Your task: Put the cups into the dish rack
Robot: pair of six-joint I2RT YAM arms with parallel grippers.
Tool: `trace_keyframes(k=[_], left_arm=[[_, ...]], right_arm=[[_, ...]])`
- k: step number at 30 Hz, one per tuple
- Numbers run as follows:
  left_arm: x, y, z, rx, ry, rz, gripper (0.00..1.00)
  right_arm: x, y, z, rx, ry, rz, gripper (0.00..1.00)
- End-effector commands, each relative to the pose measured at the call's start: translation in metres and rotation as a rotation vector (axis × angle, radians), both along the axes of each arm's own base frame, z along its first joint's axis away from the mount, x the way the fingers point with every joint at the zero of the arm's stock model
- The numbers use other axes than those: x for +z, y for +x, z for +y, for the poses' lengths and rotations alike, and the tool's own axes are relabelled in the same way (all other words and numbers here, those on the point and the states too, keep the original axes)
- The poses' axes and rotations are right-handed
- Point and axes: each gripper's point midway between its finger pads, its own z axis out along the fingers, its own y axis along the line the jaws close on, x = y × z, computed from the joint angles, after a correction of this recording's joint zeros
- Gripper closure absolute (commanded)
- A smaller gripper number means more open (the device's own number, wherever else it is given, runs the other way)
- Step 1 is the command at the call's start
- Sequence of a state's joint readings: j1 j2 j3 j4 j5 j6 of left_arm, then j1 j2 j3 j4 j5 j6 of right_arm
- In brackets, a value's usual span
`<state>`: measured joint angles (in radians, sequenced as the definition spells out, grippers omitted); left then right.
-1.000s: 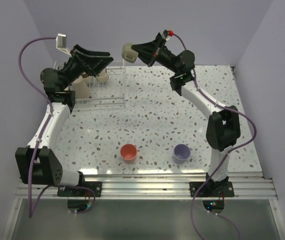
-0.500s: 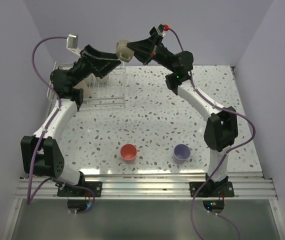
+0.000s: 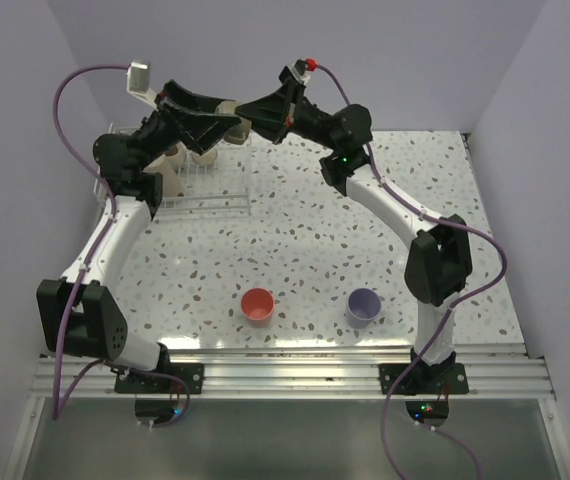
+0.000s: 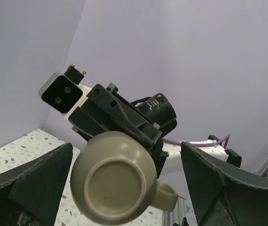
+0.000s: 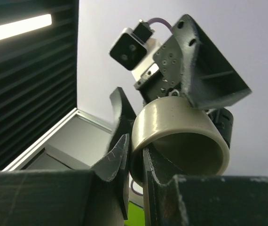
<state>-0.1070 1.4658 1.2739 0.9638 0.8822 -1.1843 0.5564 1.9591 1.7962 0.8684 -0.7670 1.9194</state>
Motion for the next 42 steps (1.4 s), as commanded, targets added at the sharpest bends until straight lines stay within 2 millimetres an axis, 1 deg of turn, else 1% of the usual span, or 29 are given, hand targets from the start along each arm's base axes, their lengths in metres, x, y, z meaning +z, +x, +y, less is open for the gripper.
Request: trace_keyframes(k=[1, 4, 5, 7, 9, 11, 12, 15, 17, 19, 22, 28, 29, 31, 34, 35, 37, 40, 42], left_arm=[[0.024, -0.015, 0.002, 0.011, 0.010, -0.071, 0.00], [0.021, -0.013, 0.001, 0.016, 0.021, -0.057, 0.03], [0.019, -0.012, 0.001, 0.018, 0.026, -0.050, 0.07], [0.017, -0.011, 0.001, 0.023, 0.038, -0.040, 0.10], [0.015, -0.012, 0.001, 0.032, 0.050, -0.045, 0.09], [0.009, -0.008, 0.001, 0.040, 0.067, -0.013, 0.07], [0.009, -0.009, 0.002, 0.051, 0.075, -0.023, 0.06], [0.002, -0.005, 0.002, 0.067, 0.091, 0.005, 0.06], [-0.004, -0.003, 0.002, 0.071, 0.098, 0.021, 0.06], [-0.006, -0.002, 0.003, 0.080, 0.096, 0.023, 0.07], [-0.006, -0.001, 0.004, 0.085, 0.093, 0.027, 0.13], [-0.006, 0.000, 0.003, 0.077, 0.101, 0.034, 0.34], [-0.007, 0.001, 0.003, 0.074, 0.103, 0.035, 0.35], [-0.010, 0.001, 0.001, 0.061, 0.115, 0.041, 0.36], [-0.013, -0.002, -0.001, 0.037, 0.136, 0.046, 0.32], [-0.014, -0.002, -0.001, 0.031, 0.143, 0.044, 0.28], [-0.016, -0.004, -0.003, 0.012, 0.157, 0.046, 0.26], [-0.019, -0.005, -0.003, 0.004, 0.170, 0.053, 0.26], [-0.020, -0.005, -0.004, 0.000, 0.177, 0.053, 0.32]], right_arm=[[0.010, -0.013, -0.005, -0.014, -0.005, -0.079, 1.00], [0.009, -0.014, -0.005, -0.019, -0.004, -0.082, 1.00], [0.009, -0.013, -0.006, -0.021, -0.002, -0.077, 1.00], [0.011, -0.013, -0.008, -0.032, 0.011, -0.078, 1.00], [0.015, -0.014, -0.009, -0.035, 0.025, -0.080, 1.00], [0.022, -0.015, -0.012, -0.036, 0.051, -0.087, 1.00], [0.025, -0.017, -0.013, -0.033, 0.061, -0.094, 1.00], [0.032, -0.020, -0.016, -0.025, 0.088, -0.108, 1.00], [0.030, -0.022, -0.015, -0.020, 0.080, -0.114, 1.00], [0.026, -0.021, -0.015, -0.028, 0.070, -0.107, 1.00], [0.023, -0.023, -0.017, -0.033, 0.066, -0.102, 1.00], [0.026, -0.023, -0.018, -0.041, 0.076, -0.104, 1.00], [0.026, -0.024, -0.018, -0.039, 0.078, -0.103, 1.00], [0.028, -0.022, -0.019, -0.048, 0.084, -0.104, 1.00], [0.031, -0.022, -0.019, -0.048, 0.089, -0.111, 1.00], [0.032, -0.022, -0.019, -0.049, 0.090, -0.114, 1.00], [0.033, -0.023, -0.019, -0.048, 0.090, -0.119, 1.00], [0.034, -0.023, -0.019, -0.050, 0.088, -0.126, 1.00], [0.032, -0.023, -0.019, -0.052, 0.087, -0.127, 1.00]])
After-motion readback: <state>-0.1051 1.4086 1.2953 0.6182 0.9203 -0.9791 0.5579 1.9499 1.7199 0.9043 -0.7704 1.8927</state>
